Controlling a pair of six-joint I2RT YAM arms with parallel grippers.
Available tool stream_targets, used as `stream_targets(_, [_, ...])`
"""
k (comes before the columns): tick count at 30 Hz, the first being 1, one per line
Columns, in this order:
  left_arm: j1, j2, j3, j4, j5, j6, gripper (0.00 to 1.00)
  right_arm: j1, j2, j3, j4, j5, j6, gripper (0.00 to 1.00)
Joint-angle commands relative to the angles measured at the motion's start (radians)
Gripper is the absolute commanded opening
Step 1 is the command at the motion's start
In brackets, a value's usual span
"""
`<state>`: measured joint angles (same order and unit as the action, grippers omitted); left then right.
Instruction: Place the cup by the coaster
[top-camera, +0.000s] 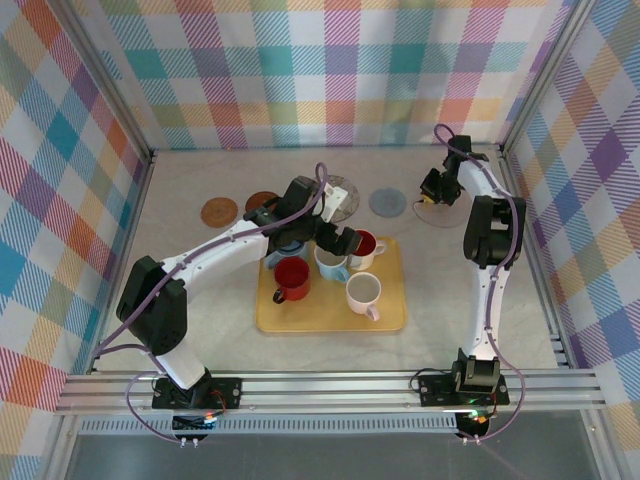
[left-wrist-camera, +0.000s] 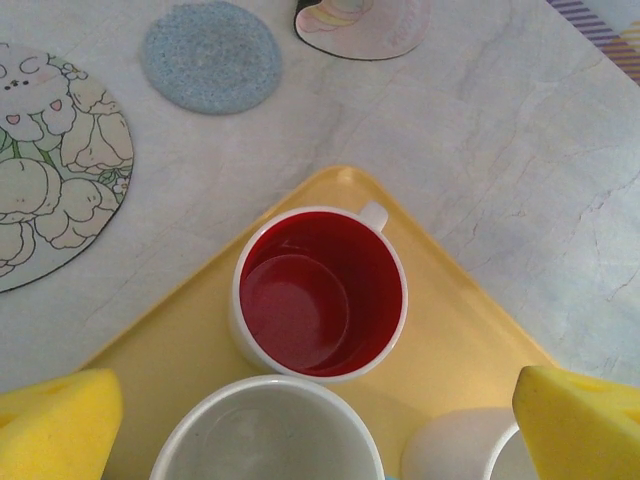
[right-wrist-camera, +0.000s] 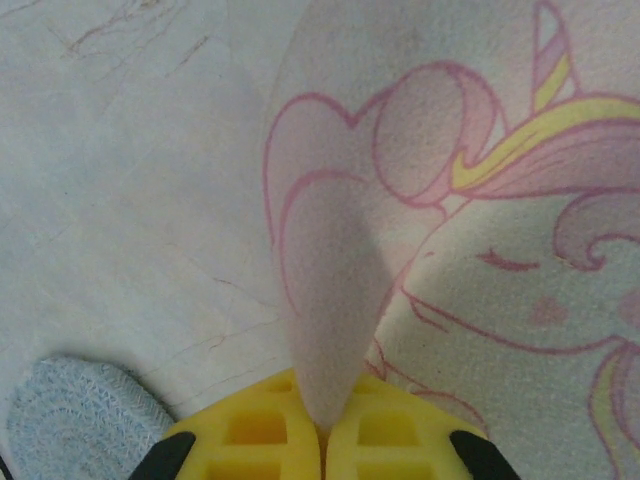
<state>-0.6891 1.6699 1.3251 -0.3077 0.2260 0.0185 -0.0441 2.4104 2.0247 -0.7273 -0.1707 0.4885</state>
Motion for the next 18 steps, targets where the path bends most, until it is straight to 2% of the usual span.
stream_targets(1, [0.010, 0.011, 0.031, 0.009, 0.019, -0.003, 1.00, 0.008, 0.025, 0.031, 0.003, -0.009, 0.021, 0.08])
stream_targets(3, [0.010, 0.013, 0.033, 0.006, 0.020, -0.003, 1.00, 0.009, 0.025, 0.032, 0.004, -0.002, 0.024, 0.10])
stream_targets(5, [0.010, 0.013, 0.037, 0.004, 0.021, -0.002, 1.00, 0.007, 0.026, 0.032, 0.009, 0.002, 0.025, 0.19])
stream_targets(7, [0.010, 0.015, 0.040, 0.001, 0.021, 0.000, 1.00, 0.008, 0.027, 0.035, 0.011, 0.003, 0.029, 0.23])
stream_targets(12, [0.011, 0.016, 0.048, -0.003, 0.022, 0.001, 1.00, 0.007, 0.026, 0.041, 0.017, 0.013, 0.045, 0.46])
stream_targets(18, [0.011, 0.010, 0.050, -0.011, 0.018, 0.002, 1.00, 0.008, 0.026, 0.047, 0.026, 0.028, 0.059, 0.54])
